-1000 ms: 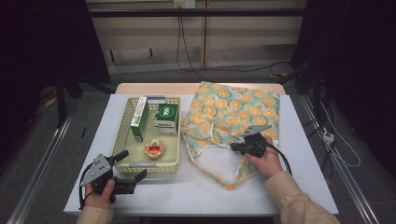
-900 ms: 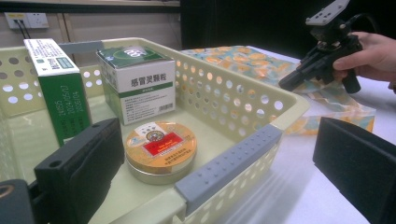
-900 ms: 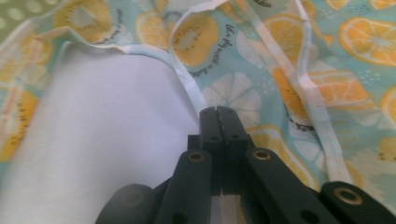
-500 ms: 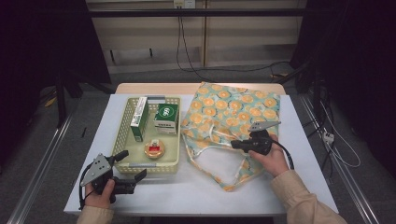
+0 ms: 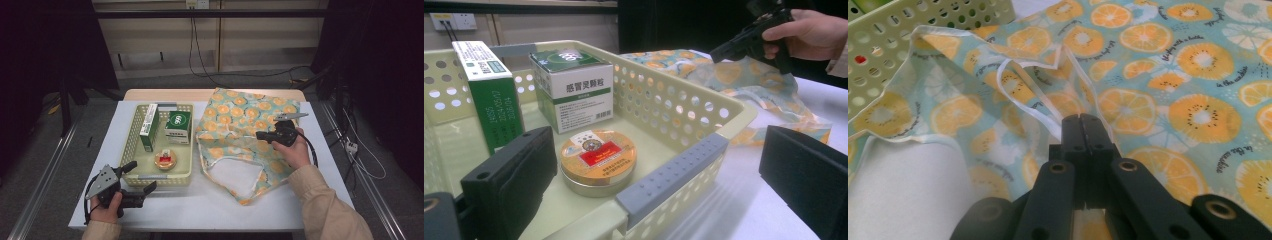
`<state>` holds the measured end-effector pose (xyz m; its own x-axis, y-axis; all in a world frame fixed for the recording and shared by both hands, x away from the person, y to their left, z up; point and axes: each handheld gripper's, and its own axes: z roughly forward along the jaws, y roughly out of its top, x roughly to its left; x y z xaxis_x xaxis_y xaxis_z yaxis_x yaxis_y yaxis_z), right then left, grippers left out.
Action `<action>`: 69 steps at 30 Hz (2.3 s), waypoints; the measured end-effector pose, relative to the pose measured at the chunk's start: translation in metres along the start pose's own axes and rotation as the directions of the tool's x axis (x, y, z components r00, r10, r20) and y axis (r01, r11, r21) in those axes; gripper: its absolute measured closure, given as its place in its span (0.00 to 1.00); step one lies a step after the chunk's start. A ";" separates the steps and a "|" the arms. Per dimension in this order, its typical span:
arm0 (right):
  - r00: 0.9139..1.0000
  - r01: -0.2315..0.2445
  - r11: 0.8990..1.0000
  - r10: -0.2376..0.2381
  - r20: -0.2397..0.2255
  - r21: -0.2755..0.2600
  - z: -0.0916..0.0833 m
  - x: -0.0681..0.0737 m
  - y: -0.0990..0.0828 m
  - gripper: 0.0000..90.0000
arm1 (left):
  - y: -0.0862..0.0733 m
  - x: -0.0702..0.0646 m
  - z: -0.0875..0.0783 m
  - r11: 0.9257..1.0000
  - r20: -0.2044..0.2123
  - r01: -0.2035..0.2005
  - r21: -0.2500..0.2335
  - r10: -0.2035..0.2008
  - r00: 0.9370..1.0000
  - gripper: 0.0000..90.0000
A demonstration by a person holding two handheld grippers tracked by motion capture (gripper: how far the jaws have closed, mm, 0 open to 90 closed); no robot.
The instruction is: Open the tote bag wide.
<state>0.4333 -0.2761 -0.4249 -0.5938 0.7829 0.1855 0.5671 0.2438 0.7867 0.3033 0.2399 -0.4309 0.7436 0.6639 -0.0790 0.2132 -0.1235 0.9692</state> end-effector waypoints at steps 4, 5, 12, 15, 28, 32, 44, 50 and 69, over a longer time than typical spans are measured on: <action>1.000 -0.024 1.000 0.024 0.009 -0.010 0.007 -0.009 -0.003 1.00 | 0.000 0.000 0.000 1.000 0.001 0.002 0.002 -0.002 1.000 0.02; 1.000 -0.028 1.000 0.028 0.008 -0.009 0.009 -0.010 -0.004 1.00 | 0.000 0.000 0.000 1.000 -0.001 0.002 0.003 -0.002 1.000 0.02; 0.999 -0.021 1.000 0.021 0.042 -0.008 0.020 -0.015 -0.008 1.00 | -0.001 0.000 0.001 1.000 0.004 0.005 0.000 -0.005 1.000 0.02; 0.998 -0.019 1.000 0.020 0.059 -0.015 0.021 -0.017 -0.010 1.00 | -0.001 0.000 0.001 1.000 0.004 0.008 0.001 -0.008 1.000 0.02; 0.997 0.024 0.999 -0.022 0.068 -0.026 0.011 -0.003 -0.002 0.85 | 0.000 0.000 -0.001 1.000 0.003 0.002 0.000 -0.002 1.000 0.02; 0.996 0.055 0.998 -0.052 0.067 -0.039 0.001 0.008 0.003 0.75 | 0.000 -0.001 0.000 1.000 0.005 0.001 0.000 -0.001 1.000 0.02; 0.987 0.163 0.985 -0.162 0.016 -0.048 -0.014 0.043 0.014 0.74 | 0.000 -0.001 0.000 1.000 0.004 -0.005 0.003 0.005 1.000 0.02; 0.982 0.168 0.985 -0.170 -0.077 -0.030 -0.011 0.052 0.006 1.00 | 0.000 -0.001 -0.001 1.000 0.002 -0.006 0.002 0.006 1.000 0.02; 0.996 0.085 0.996 -0.086 0.010 0.041 0.036 0.013 -0.014 0.72 | -0.001 0.000 -0.001 1.000 0.004 -0.001 0.005 0.001 1.000 0.02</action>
<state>0.4387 -0.2487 -0.4548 -0.6343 0.7650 0.1115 0.5375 0.3328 0.7748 0.3027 0.2405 -0.4319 0.7463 0.6609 -0.0791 0.2160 -0.1280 0.9680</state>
